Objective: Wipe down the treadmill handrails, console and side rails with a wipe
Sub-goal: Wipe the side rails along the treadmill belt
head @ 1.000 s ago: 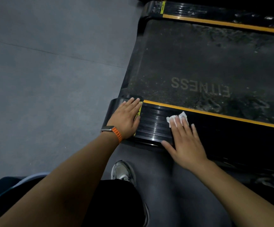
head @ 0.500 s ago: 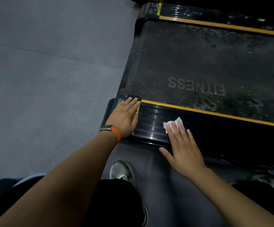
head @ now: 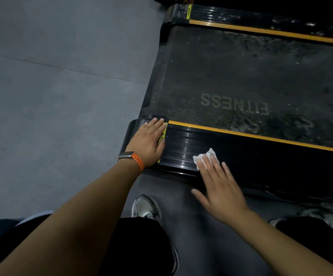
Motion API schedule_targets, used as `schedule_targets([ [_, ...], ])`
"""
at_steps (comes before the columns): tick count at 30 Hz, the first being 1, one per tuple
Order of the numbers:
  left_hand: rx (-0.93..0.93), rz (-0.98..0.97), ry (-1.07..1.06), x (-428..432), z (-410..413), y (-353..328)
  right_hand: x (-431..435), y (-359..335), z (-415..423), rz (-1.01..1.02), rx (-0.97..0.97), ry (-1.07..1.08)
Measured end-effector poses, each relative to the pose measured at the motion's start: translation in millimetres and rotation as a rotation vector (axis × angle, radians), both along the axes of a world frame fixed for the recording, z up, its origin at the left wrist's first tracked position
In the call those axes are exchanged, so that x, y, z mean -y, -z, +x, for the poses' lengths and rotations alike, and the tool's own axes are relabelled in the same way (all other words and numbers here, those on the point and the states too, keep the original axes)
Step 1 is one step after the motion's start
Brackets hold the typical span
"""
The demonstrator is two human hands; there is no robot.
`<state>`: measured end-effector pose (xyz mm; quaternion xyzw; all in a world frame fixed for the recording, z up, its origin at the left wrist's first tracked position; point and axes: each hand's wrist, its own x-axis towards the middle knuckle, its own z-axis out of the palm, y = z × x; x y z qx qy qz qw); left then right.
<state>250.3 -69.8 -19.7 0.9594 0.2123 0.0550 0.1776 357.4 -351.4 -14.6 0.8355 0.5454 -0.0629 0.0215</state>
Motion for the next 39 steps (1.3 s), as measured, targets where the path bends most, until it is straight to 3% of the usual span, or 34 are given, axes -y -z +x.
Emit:
schedule_targets([
  [3, 0.000, -0.003, 0.007, 0.1, 0.0, -0.9, -24.2, 1.9, -19.8, 0.006, -0.007, 0.022],
  [8, -0.007, -0.001, 0.010, -0.7, 0.0, -0.3, -79.3, 8.1, -52.2, 0.058, -0.026, -0.127],
  [14, -0.011, 0.021, 0.012, 0.4, 1.5, -1.2, -4.1, 5.9, -6.3, 0.017, 0.037, -0.099],
  [21, -0.058, 0.057, -0.005, 7.6, 5.5, -4.9, 48.9, -6.9, 24.0, -0.004, -0.037, 0.032],
  [28, -0.221, 0.028, -0.026, 54.8, 13.4, -48.9, 49.0, -69.4, 23.6, -0.041, -0.088, 0.051],
  [34, -0.160, -0.078, 0.032, 92.4, 6.7, -108.3, 61.1, -130.4, 27.9, -0.006, -0.050, 0.037],
  [39, -0.108, -0.042, -0.045, 82.2, 0.6, -143.0, 43.6, -161.8, 43.3, 0.022, -0.062, -0.077],
])
